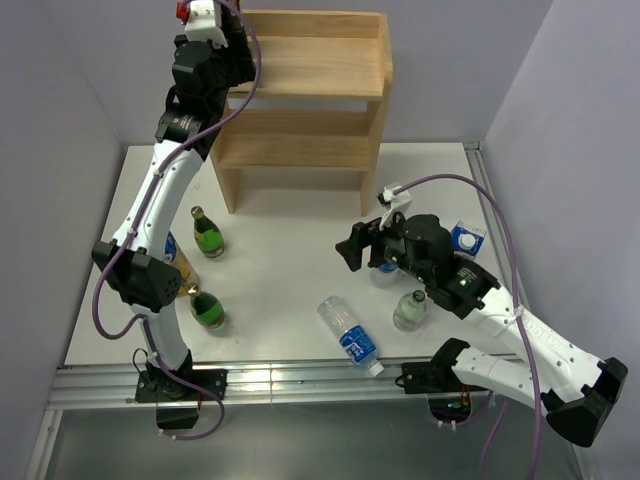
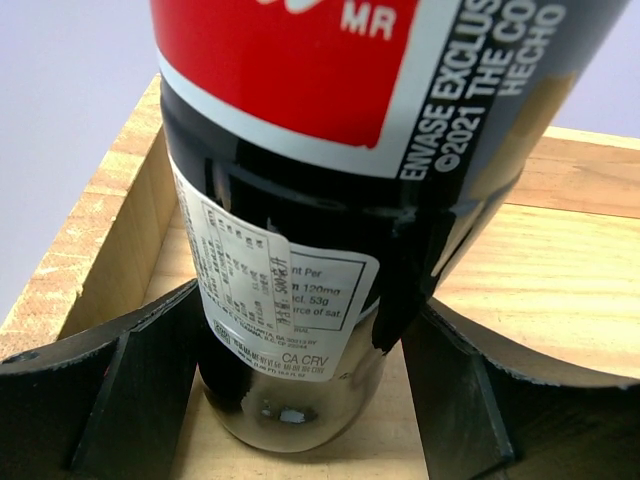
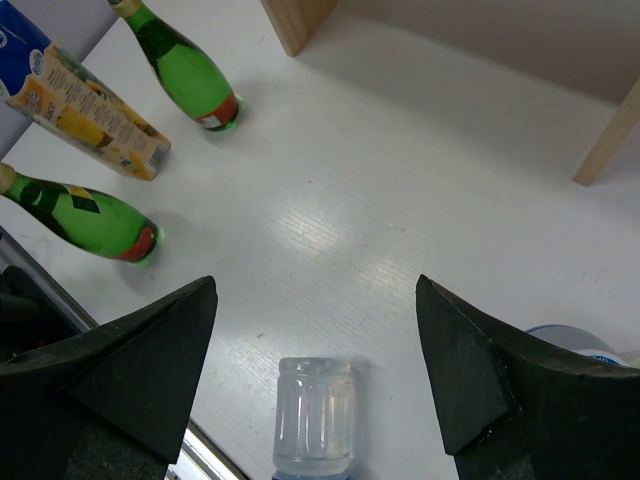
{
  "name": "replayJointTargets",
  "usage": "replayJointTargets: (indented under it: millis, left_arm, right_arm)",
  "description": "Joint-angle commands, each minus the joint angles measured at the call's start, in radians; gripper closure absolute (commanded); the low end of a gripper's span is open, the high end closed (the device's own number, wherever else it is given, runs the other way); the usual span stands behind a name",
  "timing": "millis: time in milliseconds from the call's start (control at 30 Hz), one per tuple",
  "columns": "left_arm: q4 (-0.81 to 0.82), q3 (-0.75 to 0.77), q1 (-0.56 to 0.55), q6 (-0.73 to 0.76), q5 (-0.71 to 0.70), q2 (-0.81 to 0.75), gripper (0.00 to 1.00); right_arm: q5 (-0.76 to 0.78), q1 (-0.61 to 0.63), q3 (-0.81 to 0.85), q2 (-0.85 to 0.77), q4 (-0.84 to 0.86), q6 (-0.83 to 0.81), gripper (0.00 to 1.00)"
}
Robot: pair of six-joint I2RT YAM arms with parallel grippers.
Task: Place and organize the beverage onto the shelf
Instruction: Place the drink on the shelf, then pick up the drink from the center of the board.
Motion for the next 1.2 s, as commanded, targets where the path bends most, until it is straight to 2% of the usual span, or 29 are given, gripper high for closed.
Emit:
replayJointTargets:
  millis: [0, 300, 667, 700, 733, 833, 1000, 1167]
  left_arm:
    - [0.009, -0.012, 0.044, -0.005, -0.004, -0.059, 0.18]
    - [0.029, -0.045, 0.027, 0.005, -0.029, -0.119, 0.11]
    - [0.013, -0.077, 0.025, 0.002, -0.056, -0.157, 0.07]
    - [0.016, -0.098, 0.025, 0.002, -0.052, -0.165, 0.07]
    - [0.028, -0.11, 0.025, 0.002, -0.048, -0.188, 0.01]
    - [0.054, -0.157, 0.025, 0.003, -0.042, -0.228, 0.01]
    - [0.031, -0.146, 0.025, -0.002, -0.029, -0.254, 0.01]
    - [0.016, -0.172, 0.025, -0.011, -0.082, -0.34, 0.0]
  right_arm:
    - [-0.005, -0.008, 0.006, -0.013, 0.048, 0.002, 0.13]
    - [-0.005, -0.008, 0.012, -0.01, 0.044, 0.0, 0.13]
    - [-0.005, -0.008, 0.01, -0.022, 0.039, 0.002, 0.13]
    - [-0.005, -0.008, 0.01, -0.024, 0.038, 0.0, 0.13]
    - [-0.005, -0.008, 0.01, -0.024, 0.038, 0.0, 0.13]
    - [-0.005, -0.008, 0.01, -0.021, 0.035, 0.0, 0.13]
    - [-0.005, -0.008, 0.01, -0.016, 0.038, 0.002, 0.13]
    - [-0.005, -0.008, 0.024, -0.011, 0.041, 0.0, 0.13]
